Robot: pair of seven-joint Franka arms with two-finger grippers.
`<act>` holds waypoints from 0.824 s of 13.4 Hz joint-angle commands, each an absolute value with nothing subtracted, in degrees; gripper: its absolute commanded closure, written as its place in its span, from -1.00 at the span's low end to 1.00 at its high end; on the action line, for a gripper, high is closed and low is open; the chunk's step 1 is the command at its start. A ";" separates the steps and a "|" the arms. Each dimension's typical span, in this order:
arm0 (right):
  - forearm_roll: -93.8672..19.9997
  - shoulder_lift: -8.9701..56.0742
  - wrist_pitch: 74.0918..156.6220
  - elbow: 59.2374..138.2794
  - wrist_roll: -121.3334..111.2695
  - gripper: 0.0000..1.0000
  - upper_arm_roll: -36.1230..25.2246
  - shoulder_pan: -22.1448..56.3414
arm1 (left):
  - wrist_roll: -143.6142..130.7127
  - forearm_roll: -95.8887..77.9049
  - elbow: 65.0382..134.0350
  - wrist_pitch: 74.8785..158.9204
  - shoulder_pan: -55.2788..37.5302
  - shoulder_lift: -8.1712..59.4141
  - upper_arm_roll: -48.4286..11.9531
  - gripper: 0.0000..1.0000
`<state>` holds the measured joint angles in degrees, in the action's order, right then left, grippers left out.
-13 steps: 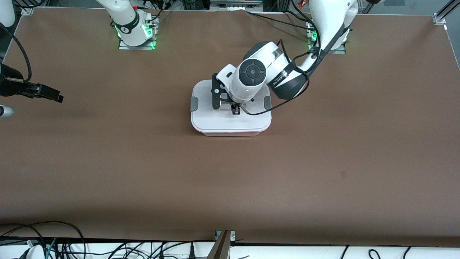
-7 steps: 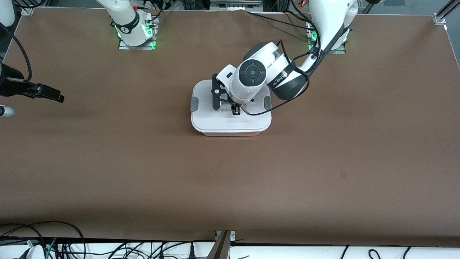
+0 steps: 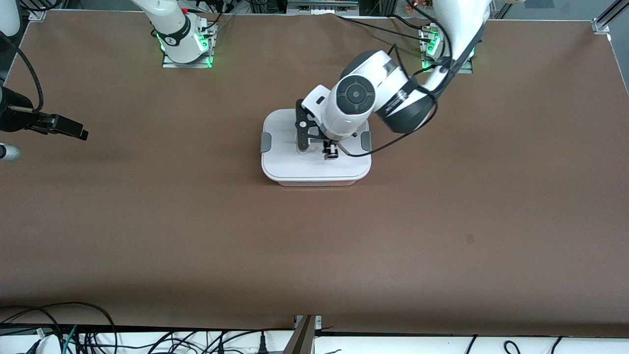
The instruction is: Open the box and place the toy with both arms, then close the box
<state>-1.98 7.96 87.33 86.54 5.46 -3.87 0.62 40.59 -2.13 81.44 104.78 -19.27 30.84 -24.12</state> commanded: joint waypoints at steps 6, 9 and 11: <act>-2.90 8.00 87.36 85.87 5.19 -1.00 -4.22 0.97 | 20.44 8.77 82.00 89.40 -5.37 21.54 -23.29 -1.00; -2.81 8.00 87.36 85.87 5.10 -1.00 -4.13 1.05 | 8.46 9.14 81.83 88.51 -2.38 18.56 -22.68 -1.00; -2.73 8.00 87.36 85.87 5.10 -1.00 -4.13 1.05 | 8.35 9.14 79.21 86.15 1.30 16.45 -22.59 -1.00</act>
